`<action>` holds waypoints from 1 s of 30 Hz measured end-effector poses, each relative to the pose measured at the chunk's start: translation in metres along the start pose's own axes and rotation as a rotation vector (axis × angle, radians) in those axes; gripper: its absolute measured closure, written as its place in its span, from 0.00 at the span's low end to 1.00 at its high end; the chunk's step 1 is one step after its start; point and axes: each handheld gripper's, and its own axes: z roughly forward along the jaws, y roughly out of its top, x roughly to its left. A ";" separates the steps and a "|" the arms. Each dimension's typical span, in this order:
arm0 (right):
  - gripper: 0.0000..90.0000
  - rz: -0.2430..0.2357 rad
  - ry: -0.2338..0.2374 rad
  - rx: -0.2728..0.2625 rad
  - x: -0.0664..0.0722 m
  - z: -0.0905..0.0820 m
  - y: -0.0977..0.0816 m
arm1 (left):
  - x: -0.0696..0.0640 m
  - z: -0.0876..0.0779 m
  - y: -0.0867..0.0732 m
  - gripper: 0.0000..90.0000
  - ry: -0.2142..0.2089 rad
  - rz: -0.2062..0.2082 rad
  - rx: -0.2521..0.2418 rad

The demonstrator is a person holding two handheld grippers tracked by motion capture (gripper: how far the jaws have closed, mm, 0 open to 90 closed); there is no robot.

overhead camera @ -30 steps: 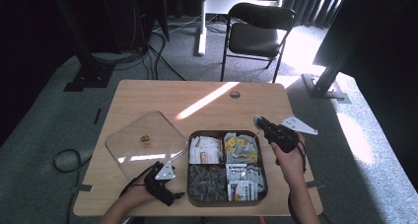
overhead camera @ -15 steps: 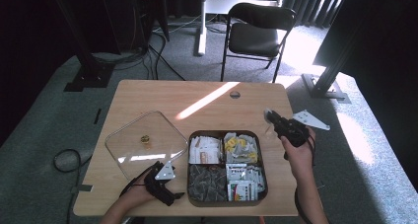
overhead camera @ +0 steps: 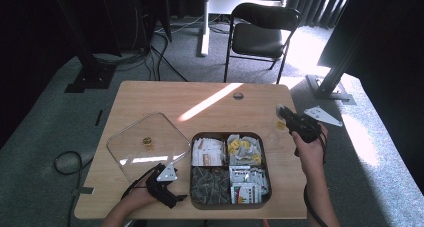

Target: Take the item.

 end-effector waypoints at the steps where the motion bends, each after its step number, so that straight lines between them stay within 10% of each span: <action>1: 0.92 -0.002 -0.004 0.000 -0.001 0.001 0.000 | 0.000 0.000 0.000 0.00 0.000 0.000 0.000; 30: 0.92 0.070 -0.056 0.069 -0.033 0.029 -0.023 | -0.002 0.001 0.000 0.00 0.012 0.008 0.005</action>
